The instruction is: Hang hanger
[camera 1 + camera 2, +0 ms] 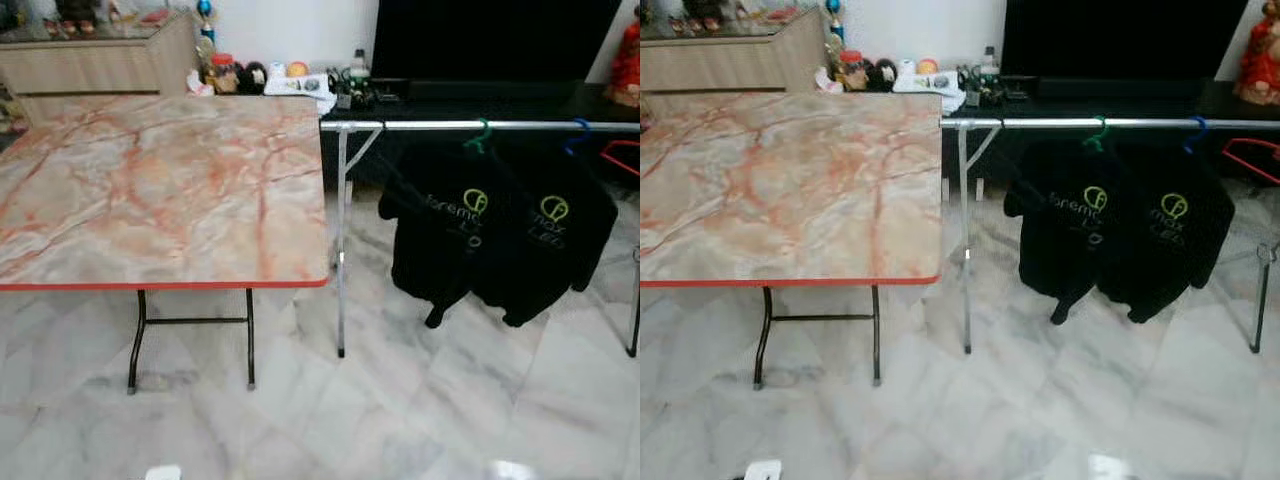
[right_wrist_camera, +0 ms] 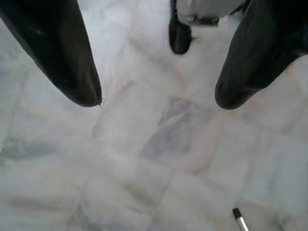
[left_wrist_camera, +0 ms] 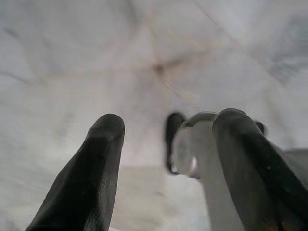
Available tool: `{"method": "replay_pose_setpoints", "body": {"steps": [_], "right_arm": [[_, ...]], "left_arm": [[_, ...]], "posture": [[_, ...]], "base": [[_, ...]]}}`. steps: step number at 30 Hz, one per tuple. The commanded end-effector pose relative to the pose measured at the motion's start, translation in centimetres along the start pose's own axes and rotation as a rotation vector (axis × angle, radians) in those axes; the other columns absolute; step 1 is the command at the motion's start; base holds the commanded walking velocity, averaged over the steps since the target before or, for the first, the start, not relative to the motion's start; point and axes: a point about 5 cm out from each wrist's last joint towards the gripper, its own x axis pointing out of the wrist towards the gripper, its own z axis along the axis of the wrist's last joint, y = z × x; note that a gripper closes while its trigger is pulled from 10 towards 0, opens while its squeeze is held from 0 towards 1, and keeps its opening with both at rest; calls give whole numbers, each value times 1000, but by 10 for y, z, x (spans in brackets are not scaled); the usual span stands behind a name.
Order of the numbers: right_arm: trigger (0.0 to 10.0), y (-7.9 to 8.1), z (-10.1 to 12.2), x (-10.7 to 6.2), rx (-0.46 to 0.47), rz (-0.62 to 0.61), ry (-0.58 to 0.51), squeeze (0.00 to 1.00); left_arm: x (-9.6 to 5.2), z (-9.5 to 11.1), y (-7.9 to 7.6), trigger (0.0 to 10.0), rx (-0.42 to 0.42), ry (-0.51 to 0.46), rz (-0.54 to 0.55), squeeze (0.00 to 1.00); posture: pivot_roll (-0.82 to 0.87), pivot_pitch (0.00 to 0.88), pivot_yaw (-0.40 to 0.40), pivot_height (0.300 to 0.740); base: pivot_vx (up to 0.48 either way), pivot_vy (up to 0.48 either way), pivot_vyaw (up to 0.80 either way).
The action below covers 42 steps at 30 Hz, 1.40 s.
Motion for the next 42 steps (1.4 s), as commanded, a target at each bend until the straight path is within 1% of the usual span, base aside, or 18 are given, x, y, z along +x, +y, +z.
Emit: {"method": "replay_pose_setpoints", "body": {"steps": [1, 11, 21, 29, 33, 34, 38, 42], "right_arm": [[10000, 17, -11, 1, 19, 47, 33, 0], [10000, 18, -11, 1, 36, 53, 29, 0], [10000, 17, -10, 1, 29, 57, 33, 0], [10000, 16, -10, 1, 46, 46, 37, 0], [10000, 16, -10, 1, 30, 49, 47, 0], [10000, 16, -10, 1, 15, 52, 54, 0], [10000, 15, -10, 1, 11, 52, 54, 0], [10000, 15, -9, 1, 20, 46, 37, 0]], "left_arm": [[-1, -3, 7, 10000, 0, 12, 21, 0], [-2, -2, 10, 10000, -21, -6, 41, 0], [-1, -1, 8, 10000, -31, -23, 27, 0], [-1, -2, 5, 10000, -11, -17, 13, 0], [-1, -2, 4, 10000, -4, -17, 9, 0], [-1, -2, 4, 10000, -2, -16, 6, 0], [-1, -2, 2, 10000, -3, -13, 5, 0], [-1, -4, 2, 10000, -3, -8, 3, 0]], "posture": [[103, 50, -9, 740], [115, 55, -12, 740], [121, 63, -20, 740], [103, 65, -16, 740], [103, 65, -16, 740], [101, 63, -17, 740], [101, 60, -18, 740], [98, 58, -13, 740]], "base": [[0, 0, 0], [0, 0, 0], [0, 0, 0], [313, 0, 0], [334, 0, -637], [334, 0, -763], [337, 0, -737], [338, 0, 0]]}}
